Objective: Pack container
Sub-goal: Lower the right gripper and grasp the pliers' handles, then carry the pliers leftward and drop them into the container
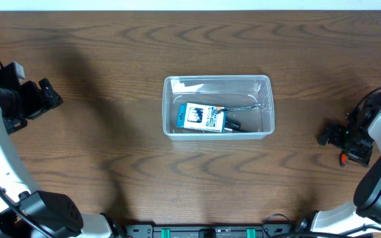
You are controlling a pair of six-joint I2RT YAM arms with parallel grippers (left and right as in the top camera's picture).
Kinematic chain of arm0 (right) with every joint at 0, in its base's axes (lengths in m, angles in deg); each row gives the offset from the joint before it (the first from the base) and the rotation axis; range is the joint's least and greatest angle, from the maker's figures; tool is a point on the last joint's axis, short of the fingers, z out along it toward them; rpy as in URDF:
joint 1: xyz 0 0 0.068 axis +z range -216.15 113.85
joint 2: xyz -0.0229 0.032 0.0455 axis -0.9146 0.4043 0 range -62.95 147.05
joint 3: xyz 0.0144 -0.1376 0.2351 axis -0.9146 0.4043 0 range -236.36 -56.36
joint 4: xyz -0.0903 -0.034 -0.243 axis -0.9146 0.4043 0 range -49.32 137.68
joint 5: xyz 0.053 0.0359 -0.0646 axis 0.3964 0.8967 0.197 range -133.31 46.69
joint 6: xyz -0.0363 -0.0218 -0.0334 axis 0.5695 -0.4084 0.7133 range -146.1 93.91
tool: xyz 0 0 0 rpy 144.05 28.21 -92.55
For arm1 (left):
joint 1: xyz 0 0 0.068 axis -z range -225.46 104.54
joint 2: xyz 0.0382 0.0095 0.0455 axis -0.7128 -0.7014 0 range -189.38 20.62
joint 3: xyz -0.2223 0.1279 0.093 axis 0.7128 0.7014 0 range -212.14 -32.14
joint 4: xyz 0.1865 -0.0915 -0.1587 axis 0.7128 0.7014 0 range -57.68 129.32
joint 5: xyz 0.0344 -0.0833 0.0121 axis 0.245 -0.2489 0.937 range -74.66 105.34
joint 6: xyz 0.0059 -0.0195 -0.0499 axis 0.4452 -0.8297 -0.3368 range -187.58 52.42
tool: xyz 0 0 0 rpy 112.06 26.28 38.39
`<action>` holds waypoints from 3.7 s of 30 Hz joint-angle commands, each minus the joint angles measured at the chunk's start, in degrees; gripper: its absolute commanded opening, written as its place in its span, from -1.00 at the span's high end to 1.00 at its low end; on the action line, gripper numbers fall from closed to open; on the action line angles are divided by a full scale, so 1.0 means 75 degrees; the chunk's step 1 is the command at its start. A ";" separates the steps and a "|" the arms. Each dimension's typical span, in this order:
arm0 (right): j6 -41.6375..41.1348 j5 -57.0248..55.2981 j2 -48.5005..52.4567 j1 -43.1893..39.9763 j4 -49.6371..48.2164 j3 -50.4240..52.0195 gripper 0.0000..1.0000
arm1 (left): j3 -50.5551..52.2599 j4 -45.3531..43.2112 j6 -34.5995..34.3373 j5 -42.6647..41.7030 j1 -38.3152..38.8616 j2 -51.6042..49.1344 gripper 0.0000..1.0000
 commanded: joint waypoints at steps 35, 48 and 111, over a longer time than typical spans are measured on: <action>-0.0676 -0.0353 0.0172 -0.0149 -0.0201 0.0038 0.01 | -0.0015 0.0020 0.0108 -0.0073 -0.0026 -0.0006 -0.96; -0.1064 -0.0495 0.0172 -0.0154 -0.0189 0.0038 0.27 | -0.0015 0.0017 0.0108 -0.0073 -0.0026 -0.0006 -0.96; 0.4436 0.1603 -0.0050 0.7283 0.2328 -0.4465 0.98 | -0.0015 0.0017 0.0108 -0.0073 -0.0026 -0.0006 -0.96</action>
